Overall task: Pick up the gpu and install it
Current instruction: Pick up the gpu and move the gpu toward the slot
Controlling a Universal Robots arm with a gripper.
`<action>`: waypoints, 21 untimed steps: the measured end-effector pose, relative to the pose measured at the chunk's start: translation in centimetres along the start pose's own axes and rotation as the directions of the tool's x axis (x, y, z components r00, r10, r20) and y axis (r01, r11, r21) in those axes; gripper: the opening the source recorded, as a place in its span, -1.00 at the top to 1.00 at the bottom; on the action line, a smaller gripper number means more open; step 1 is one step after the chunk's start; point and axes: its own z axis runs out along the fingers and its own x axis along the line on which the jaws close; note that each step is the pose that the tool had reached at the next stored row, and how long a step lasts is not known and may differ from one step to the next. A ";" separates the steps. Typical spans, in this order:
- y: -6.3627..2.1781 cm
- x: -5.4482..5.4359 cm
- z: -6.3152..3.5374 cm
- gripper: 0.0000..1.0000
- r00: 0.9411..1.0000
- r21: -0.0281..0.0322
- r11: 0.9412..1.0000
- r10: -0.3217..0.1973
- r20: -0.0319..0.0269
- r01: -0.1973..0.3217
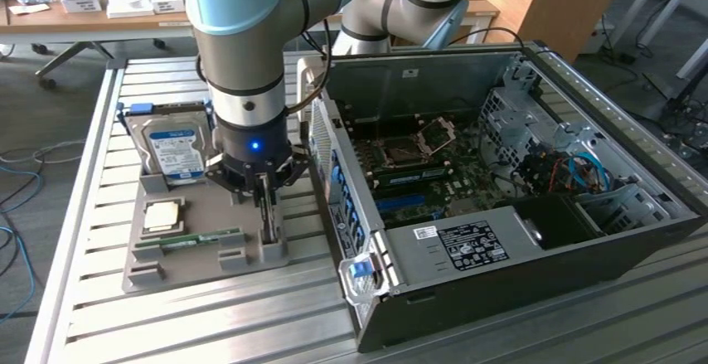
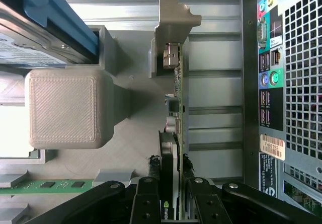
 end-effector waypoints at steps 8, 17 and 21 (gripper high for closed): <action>0.08 0.0 -1.52 0.47 1.000 0.000 1.000 0.000 0.000 0.000; 0.24 -0.1 -4.50 0.47 1.000 0.000 1.000 0.000 0.000 0.000; 0.31 -0.1 -5.91 0.47 1.000 0.000 1.000 0.000 0.000 0.000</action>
